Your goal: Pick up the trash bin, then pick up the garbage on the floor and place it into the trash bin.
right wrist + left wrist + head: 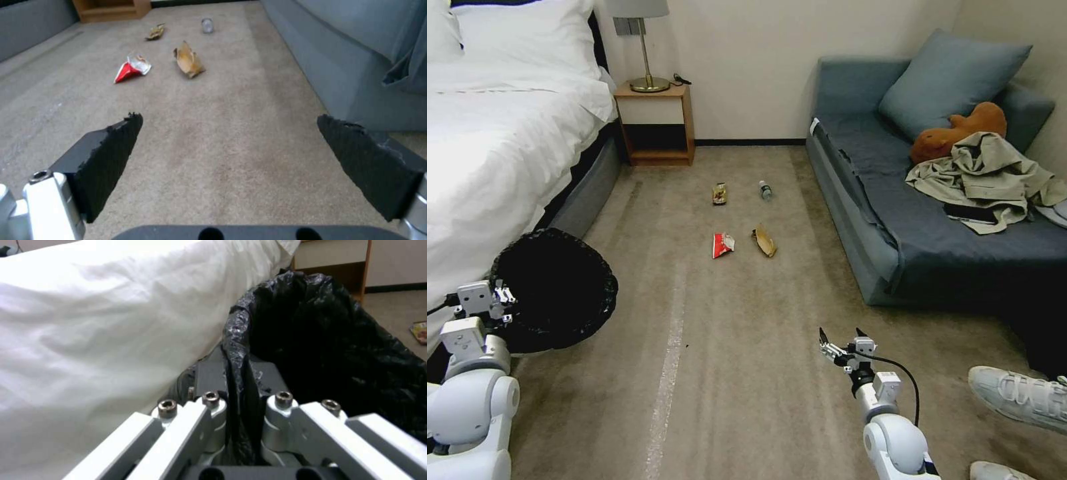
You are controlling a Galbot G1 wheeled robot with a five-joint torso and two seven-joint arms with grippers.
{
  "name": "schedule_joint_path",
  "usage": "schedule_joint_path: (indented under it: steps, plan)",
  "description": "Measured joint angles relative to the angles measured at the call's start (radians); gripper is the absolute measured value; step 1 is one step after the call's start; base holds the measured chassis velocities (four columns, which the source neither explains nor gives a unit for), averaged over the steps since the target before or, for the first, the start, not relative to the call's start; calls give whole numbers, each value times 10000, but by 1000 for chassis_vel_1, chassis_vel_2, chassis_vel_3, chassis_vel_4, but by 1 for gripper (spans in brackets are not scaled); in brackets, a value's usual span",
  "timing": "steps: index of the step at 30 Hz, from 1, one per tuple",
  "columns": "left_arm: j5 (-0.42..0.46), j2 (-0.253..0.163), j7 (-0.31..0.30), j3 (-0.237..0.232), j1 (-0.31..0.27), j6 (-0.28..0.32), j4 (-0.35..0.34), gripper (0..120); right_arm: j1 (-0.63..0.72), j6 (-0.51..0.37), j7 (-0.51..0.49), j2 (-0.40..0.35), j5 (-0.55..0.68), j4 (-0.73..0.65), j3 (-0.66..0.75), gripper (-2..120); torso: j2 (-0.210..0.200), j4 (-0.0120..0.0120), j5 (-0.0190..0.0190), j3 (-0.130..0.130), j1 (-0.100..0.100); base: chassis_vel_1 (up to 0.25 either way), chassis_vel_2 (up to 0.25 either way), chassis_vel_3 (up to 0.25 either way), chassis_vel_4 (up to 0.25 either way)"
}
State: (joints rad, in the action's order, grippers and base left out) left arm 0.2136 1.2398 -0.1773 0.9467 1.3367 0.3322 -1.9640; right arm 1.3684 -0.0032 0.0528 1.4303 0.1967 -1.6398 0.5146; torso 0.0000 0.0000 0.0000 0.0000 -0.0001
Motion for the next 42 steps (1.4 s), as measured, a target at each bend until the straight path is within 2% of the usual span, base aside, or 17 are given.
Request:
schedule_joint_path:
  steps: [21,42]
  plan:
    - [-48,51,28,-23,57,-147,43,5,45,91,98,-8,-1,71,24,100,0,0,0,0,0,-49,46,50,-50]
    - [-91,0,32,24,20,-308,205,5,98,288,191,170,-267,339,41,100,0,0,0,0,0,-101,107,102,-106]
